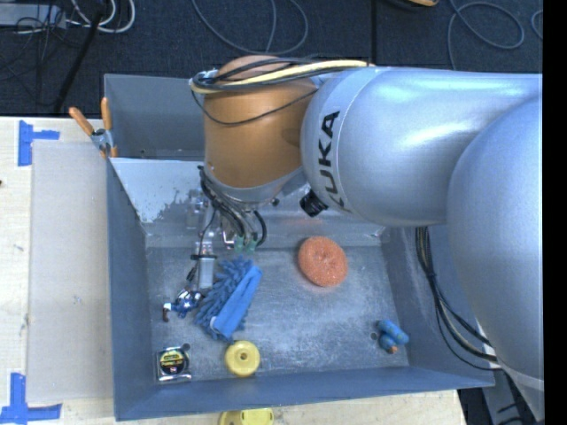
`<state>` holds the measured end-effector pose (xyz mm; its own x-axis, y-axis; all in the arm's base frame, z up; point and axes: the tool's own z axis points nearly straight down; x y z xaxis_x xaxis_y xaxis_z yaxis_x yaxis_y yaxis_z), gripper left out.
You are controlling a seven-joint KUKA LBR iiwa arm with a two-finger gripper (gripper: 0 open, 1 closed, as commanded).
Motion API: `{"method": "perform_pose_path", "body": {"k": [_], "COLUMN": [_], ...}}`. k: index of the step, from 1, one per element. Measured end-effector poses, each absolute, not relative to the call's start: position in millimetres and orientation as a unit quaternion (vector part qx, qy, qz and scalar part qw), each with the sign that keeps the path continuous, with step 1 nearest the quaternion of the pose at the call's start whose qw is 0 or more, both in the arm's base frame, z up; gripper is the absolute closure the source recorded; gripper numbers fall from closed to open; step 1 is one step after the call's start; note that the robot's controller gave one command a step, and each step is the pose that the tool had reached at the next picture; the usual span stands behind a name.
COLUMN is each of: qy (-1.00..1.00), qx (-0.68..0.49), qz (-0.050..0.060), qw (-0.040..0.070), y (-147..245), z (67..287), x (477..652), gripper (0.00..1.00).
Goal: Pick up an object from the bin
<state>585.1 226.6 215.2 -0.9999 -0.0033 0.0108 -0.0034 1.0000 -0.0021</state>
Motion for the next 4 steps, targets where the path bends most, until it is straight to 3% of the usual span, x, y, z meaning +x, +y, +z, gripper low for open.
{"method": "perform_pose_path", "body": {"k": [1, 2, 3, 4], "qy": [-1.000, -1.000, -1.000, -1.000], "qx": [-0.002, -0.002, -0.002, 0.019], "qz": [0.000, 0.000, 0.000, 0.000], "qw": [0.001, 0.001, 0.001, -0.001], "y": [224, 224, 224, 219], "z": [220, 220, 220, 197], "x": [587.0, 587.0, 587.0, 577.3], "gripper": [1.00, 0.00, 0.00, 0.00]}}
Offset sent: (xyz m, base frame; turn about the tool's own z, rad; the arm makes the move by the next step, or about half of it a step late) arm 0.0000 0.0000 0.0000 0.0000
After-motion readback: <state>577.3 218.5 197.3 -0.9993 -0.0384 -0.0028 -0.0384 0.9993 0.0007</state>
